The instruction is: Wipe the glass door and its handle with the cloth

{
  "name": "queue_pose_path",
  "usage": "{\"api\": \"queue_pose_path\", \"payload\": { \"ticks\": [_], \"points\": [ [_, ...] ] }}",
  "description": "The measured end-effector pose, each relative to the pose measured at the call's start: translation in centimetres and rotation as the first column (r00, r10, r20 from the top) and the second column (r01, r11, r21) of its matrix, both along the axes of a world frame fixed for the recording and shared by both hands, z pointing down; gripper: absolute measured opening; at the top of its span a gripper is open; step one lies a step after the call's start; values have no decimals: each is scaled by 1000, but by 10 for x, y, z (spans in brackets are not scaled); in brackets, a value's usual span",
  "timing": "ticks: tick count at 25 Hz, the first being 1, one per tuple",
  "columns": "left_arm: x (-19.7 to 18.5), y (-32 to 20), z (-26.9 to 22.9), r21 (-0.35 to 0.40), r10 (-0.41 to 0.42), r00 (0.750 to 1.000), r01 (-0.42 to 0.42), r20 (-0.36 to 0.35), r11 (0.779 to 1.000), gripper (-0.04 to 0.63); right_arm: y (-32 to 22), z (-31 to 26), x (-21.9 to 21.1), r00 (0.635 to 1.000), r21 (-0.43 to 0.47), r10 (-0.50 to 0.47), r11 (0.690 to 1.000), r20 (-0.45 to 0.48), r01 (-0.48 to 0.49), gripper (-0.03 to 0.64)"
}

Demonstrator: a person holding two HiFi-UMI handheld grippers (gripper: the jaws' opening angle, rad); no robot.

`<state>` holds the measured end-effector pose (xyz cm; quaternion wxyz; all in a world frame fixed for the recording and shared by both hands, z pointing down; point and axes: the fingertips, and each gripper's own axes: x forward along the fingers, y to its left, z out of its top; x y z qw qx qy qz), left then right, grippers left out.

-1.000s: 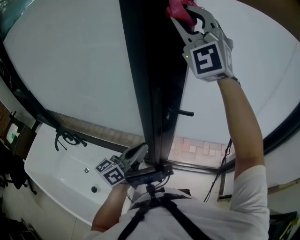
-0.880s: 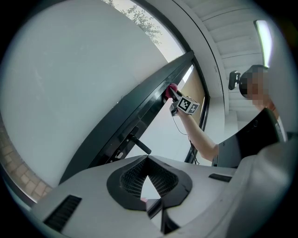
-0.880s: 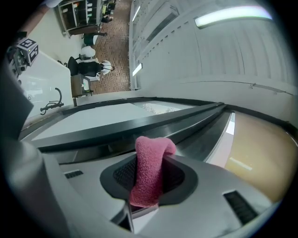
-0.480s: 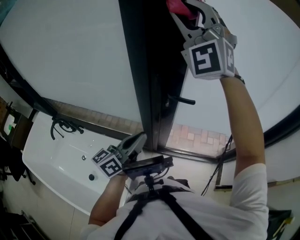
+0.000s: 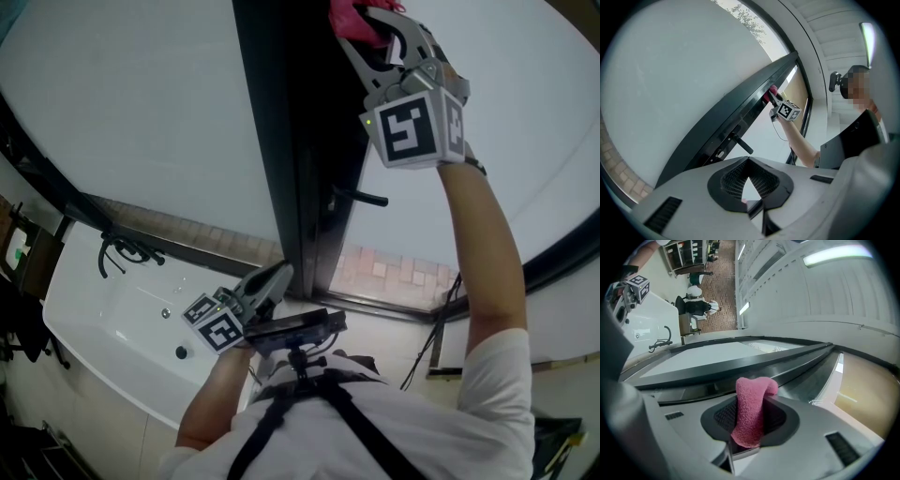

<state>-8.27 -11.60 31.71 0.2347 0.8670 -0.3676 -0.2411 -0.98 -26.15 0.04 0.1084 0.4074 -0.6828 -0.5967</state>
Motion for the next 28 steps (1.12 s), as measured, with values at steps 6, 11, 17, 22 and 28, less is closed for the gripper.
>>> {"api": "queue_pose_path", "payload": {
  "ticks": [6, 11, 17, 22, 28],
  "points": [
    [0, 5, 4, -22, 34, 999, -35, -41, 999, -8, -1, 15, -4, 1000, -26, 0, 1000, -19, 0, 103],
    [1, 5, -1, -19, 36, 999, -37, -29, 999, -8, -1, 29, -7, 999, -59, -20, 998, -29, 19, 103],
    [2, 3, -7, -12, 37, 999, -37, -19, 999, -8, -2, 38, -10, 999, -93, -29, 995, -30, 26, 103],
    [2, 2, -1, -28, 32, 999, -33, -15, 999, -8, -2, 51, -11, 999, -122, -31, 992, -28, 27, 103],
    [1, 0, 0, -34, 33, 999, -33, -7, 999, -8, -5, 61, -12, 999, -149, -19, 989, -26, 15, 103]
  ]
}}
